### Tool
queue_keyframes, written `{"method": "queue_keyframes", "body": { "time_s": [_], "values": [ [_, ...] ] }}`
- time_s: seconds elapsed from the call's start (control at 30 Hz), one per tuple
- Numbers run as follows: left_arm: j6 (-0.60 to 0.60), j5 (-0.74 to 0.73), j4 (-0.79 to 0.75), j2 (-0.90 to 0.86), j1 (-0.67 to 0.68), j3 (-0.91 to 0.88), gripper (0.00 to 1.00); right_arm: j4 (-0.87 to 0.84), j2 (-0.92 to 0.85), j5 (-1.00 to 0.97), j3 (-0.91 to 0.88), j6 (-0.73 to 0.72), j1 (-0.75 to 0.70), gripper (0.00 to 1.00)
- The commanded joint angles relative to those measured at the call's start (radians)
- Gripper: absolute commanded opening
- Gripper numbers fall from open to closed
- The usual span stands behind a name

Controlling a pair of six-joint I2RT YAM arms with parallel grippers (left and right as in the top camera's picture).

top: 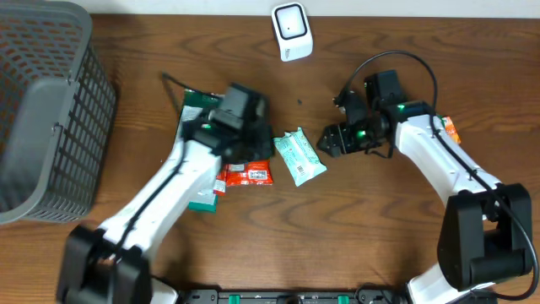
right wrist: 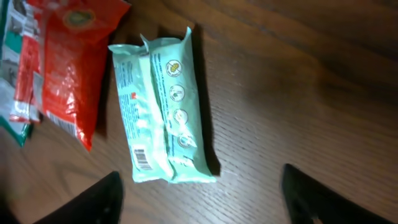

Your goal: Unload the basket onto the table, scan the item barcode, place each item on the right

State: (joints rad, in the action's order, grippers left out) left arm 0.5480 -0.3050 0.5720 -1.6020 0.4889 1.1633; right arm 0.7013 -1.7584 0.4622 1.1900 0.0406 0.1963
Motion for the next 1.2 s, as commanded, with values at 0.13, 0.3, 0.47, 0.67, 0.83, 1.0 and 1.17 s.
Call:
{"method": "queue_keyframes", "body": {
  "time_s": [0.13, 0.3, 0.47, 0.67, 0.83, 1.0, 1.17],
  "values": [
    [0.038, 0.011, -0.139, -0.172, 0.047, -0.008, 0.07, -0.004, -0.010, 0.109, -0.008, 0.062, -0.051, 0.55],
    [0.049, 0.048, -0.171, -0.251, 0.047, -0.008, 0.07, -0.022, -0.060, 0.172, -0.008, 0.092, -0.051, 0.59],
    [0.049, 0.088, -0.177, -0.282, 0.048, -0.008, 0.07, -0.056, -0.119, 0.203, -0.008, 0.092, -0.051, 0.59],
    [0.049, 0.092, -0.200, -0.301, 0.051, -0.008, 0.07, -0.077, -0.145, 0.213, -0.008, 0.092, -0.051, 0.60],
    [0.048, 0.046, -0.222, -0.300, 0.051, 0.005, 0.07, -0.078, -0.145, 0.213, -0.008, 0.092, -0.051, 0.62],
    [0.050, -0.003, -0.222, -0.299, 0.051, 0.015, 0.07, -0.082, -0.145, 0.213, -0.008, 0.092, -0.051, 0.62],
    [0.050, 0.002, -0.220, -0.311, 0.053, 0.015, 0.07, -0.084, -0.145, 0.213, -0.008, 0.092, -0.051, 0.62]
  ]
}}
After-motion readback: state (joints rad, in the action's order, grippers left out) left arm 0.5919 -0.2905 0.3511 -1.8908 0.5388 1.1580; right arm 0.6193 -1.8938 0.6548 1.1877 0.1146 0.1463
